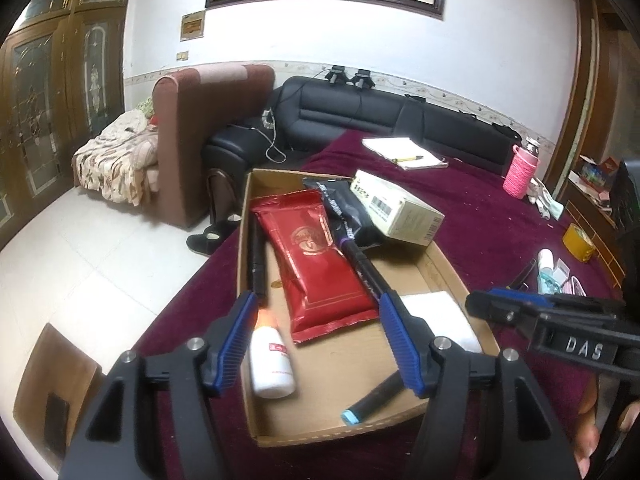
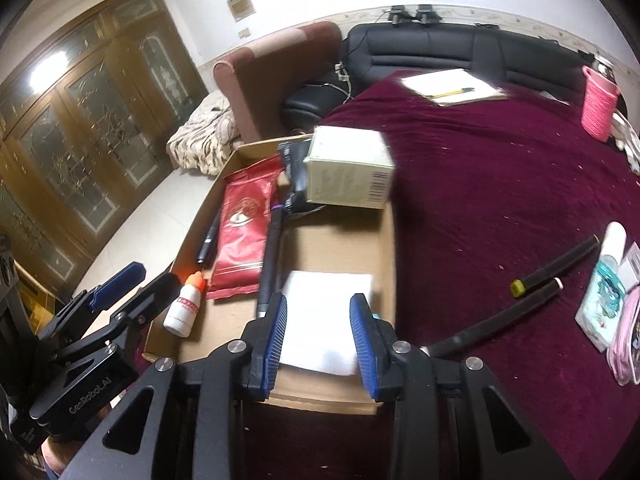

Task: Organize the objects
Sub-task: 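Open both grippers to release the glue bottle and marker into the tray, then move the right gripper to the clear cartoon pouch and the left toward a black marker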

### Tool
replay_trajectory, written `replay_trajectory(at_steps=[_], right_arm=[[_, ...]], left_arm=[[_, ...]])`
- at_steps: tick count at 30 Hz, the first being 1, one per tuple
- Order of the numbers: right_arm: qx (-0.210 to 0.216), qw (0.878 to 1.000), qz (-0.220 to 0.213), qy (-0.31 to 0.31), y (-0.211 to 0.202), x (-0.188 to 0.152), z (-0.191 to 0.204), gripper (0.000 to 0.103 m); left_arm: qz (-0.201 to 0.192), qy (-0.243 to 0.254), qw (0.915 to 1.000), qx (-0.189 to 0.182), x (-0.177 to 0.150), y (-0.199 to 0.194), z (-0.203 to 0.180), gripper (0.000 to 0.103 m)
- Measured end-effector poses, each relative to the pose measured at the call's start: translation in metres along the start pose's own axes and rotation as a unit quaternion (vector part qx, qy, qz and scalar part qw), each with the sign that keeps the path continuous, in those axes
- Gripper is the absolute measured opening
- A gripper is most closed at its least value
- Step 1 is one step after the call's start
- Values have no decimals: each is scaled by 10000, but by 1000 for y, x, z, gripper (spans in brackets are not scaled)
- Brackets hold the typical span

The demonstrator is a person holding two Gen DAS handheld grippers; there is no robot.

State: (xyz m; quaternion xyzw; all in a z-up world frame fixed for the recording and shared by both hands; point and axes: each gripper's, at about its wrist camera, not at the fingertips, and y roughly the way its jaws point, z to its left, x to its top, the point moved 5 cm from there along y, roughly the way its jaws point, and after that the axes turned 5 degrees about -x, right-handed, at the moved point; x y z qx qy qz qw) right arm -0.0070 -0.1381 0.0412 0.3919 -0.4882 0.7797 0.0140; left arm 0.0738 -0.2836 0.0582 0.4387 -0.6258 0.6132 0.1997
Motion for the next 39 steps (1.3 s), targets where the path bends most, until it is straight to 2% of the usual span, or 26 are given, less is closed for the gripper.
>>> replay_trajectory(at_steps=[6,10,12,14,18,22,26,29,32,35,37,39], right_arm=[[11,9994,-106,319,-17,-6,-39,36],[-81,9962,-295,814,-38,-9,-90,36],[-169,9935,-387,1057,-47,-10,-114,40],[-371,9882,-552,1379,-59,-14,-148,44],[-675,9768,-767,1880,-76,-17,-199,45],[-865,9657,-926,2267,-91,-25,-242,47],[-1255,9507,-950,2670,-100,-38,-286,65],[-1501,9418,-887,2874,-99,-45,-305,72],[-1461,9388,-732,3031,-93,-52,-314,77],[-1471,9387,-599,3060,-84,-51,-315,83],[-1480,9376,-588,3091,-83,-52,-315,90],[-1507,9379,-599,3066,-81,-53,-314,91]], left_arm=[[10,202,9997,-113,-1,-2,-17,63],[22,367,9991,-203,0,-1,-33,63],[32,446,9987,-246,0,1,-42,63],[85,548,9978,-372,-1,4,-55,63],[234,754,9947,-653,-5,13,-86,63],[375,1076,9904,-779,-11,22,-119,63],[601,1542,9814,-970,-16,36,-163,66],[786,1950,9720,-1046,-24,54,-197,67],[922,2348,9627,-983,-31,74,-225,68],[1070,2556,9571,-853,-35,95,-241,69],[1105,2614,9566,-655,-37,106,-243,70],[1170,2654,9552,-594,-39,116,-244,71]])
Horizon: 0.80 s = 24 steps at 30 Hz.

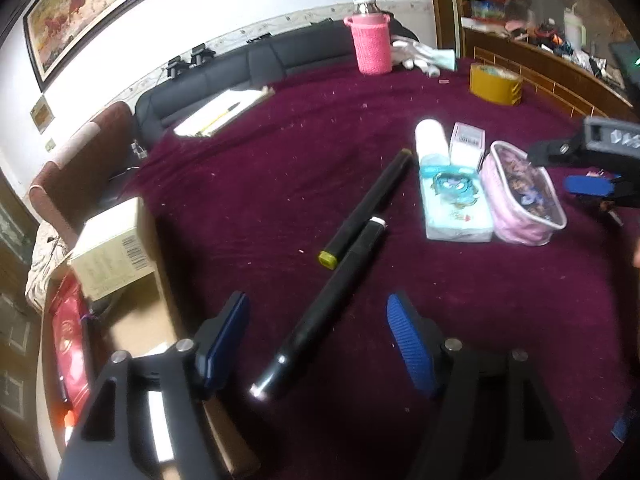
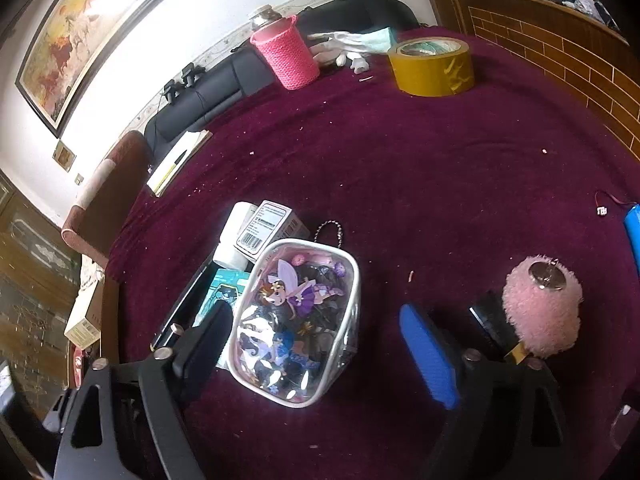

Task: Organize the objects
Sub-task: 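Move the right gripper to the clear cartoon pouch and the left toward a black marker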

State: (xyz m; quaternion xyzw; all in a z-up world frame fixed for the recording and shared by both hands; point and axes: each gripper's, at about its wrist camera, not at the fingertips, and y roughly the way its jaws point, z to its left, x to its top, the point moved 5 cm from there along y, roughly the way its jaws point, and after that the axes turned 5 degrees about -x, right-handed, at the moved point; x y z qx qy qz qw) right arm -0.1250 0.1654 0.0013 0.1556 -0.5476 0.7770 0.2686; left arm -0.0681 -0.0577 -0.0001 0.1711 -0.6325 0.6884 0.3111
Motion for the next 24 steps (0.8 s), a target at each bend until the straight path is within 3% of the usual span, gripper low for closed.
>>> replay_trajectory(at_steps=[2,6,10,11,13,18,21,24], right_arm=[[-169,9998,-57,-120,1,-2,5,91],[-412,9981,5,-466,8,-11,20,92],[-677,9947,50,-773,18,-17,28,93],[-722,9941,91,-806,20,-17,26,93],[-962,9922,38,-797,19,-16,15,92],[-1394,9885,-175,-553,7,-6,-15,84],[-1337,9895,-73,-539,9,-5,-16,86],[-1360,9887,-74,-633,12,-6,-12,86]], left_arm=[[76,-26,9998,190,-1,10,2,71],[238,-76,9996,162,-3,25,2,71],[149,-150,9996,166,-5,25,1,72],[149,-175,9997,113,-5,25,0,69],[179,-211,9995,-174,-8,22,-5,46],[162,18,9988,-470,-15,13,-26,45],[113,132,9992,-359,-15,12,-31,49],[109,-8,9997,-233,-12,17,-22,72]])
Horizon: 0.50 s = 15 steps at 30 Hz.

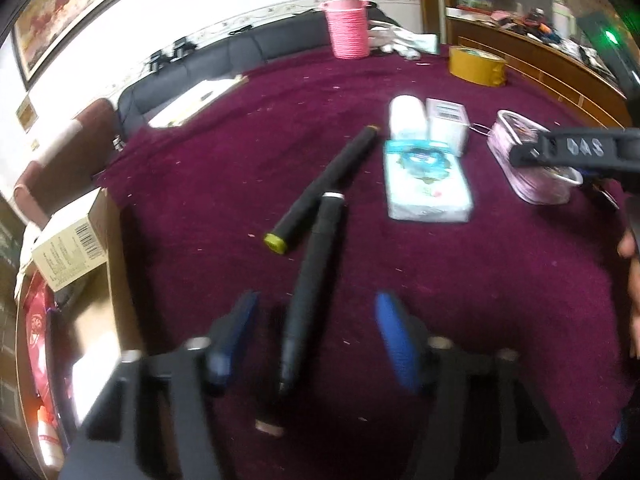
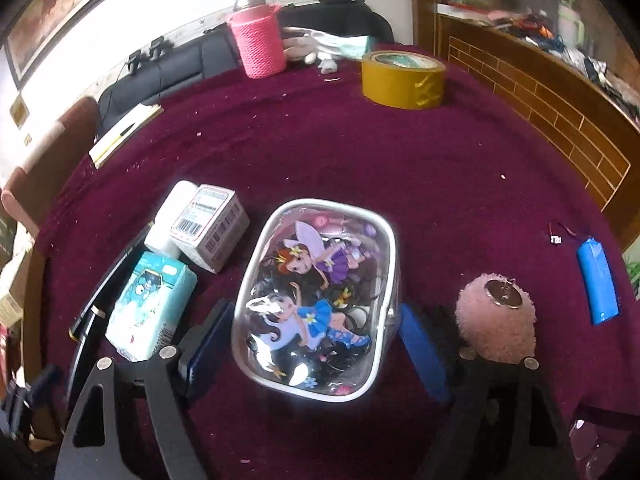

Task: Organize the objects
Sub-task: 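Move the right gripper to the clear cartoon pouch and the left toward a black marker, then grasp the clear cartoon pouch with the right gripper while the left grasps a black marker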

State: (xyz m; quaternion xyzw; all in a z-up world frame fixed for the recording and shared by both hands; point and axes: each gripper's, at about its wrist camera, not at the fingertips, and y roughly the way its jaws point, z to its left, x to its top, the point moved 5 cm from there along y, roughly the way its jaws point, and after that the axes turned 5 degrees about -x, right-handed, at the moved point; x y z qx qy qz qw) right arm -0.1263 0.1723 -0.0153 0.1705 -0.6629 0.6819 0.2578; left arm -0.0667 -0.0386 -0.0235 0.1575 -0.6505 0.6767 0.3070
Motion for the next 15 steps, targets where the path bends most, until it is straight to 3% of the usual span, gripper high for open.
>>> replay_trajectory(at_steps=[3,5,7,8,11,15], right_arm=[[26,10000,-16,45,2,-2,-1,84],[77,9999,-41,104,0,-1,-2,83],[135,9997,-134,174,-4,1,-3,83],[142,9993,-251,234,-9,3,-5,83],[134,9981,-531,286,-22,7,-7,83],[438,9964,-669,296,-33,9,-1,83]], left_arm=[[5,-299,9991,-317,1,6,9,73],[0,-486,9967,-644,2,7,12,58],[-46,-407,9972,-619,2,5,9,21],[-59,-358,9974,-628,2,3,6,16],[-103,-323,9977,-594,-1,1,3,15],[-103,-497,9954,-809,-7,-7,0,15]])
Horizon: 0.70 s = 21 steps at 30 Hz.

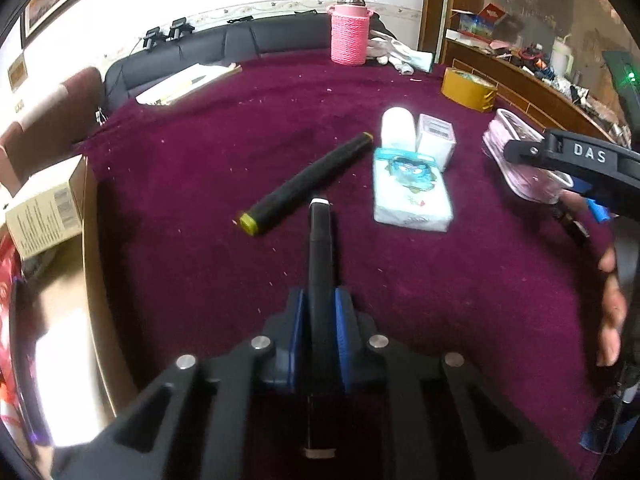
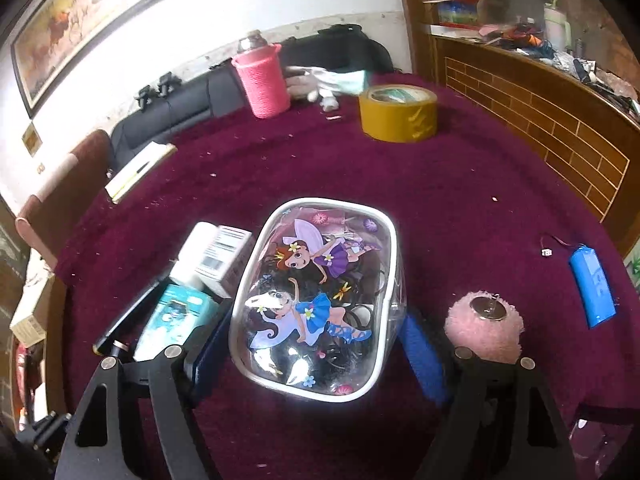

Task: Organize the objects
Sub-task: 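Grasp the clear cartoon pouch with the right gripper while the left grasps a black marker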

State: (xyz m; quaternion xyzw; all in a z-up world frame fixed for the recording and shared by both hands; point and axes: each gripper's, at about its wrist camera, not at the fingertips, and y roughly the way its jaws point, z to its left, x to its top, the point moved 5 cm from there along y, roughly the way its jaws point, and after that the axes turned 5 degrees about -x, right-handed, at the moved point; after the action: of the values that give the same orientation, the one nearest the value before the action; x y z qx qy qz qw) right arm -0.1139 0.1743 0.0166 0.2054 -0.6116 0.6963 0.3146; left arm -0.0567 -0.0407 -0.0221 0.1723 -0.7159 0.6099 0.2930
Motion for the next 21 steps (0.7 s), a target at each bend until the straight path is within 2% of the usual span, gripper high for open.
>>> replay_trajectory(at_steps=[3,6,8,12,21], right_arm=[[348,9990,-227,-133,-15,0,14,83],[796,9956,-389,-307,-30,-2,30,84],[826,9938,-480,-572,-36,-5,42,84],[1094,9903,-382,-770,-38,-14,58,84],[1396,9811,-395,-1280,-44,-33,83,84]], left_arm=[[-120,-53,9998,-144,-1,-10,-4,15],[-219,-7,9997,-130,1,-20,-8,15],[-293,-32,9995,-123,2,-26,-8,15],[-430,-121,9990,-86,6,-38,-4,15],[-708,-342,9969,13,7,-66,14,15]])
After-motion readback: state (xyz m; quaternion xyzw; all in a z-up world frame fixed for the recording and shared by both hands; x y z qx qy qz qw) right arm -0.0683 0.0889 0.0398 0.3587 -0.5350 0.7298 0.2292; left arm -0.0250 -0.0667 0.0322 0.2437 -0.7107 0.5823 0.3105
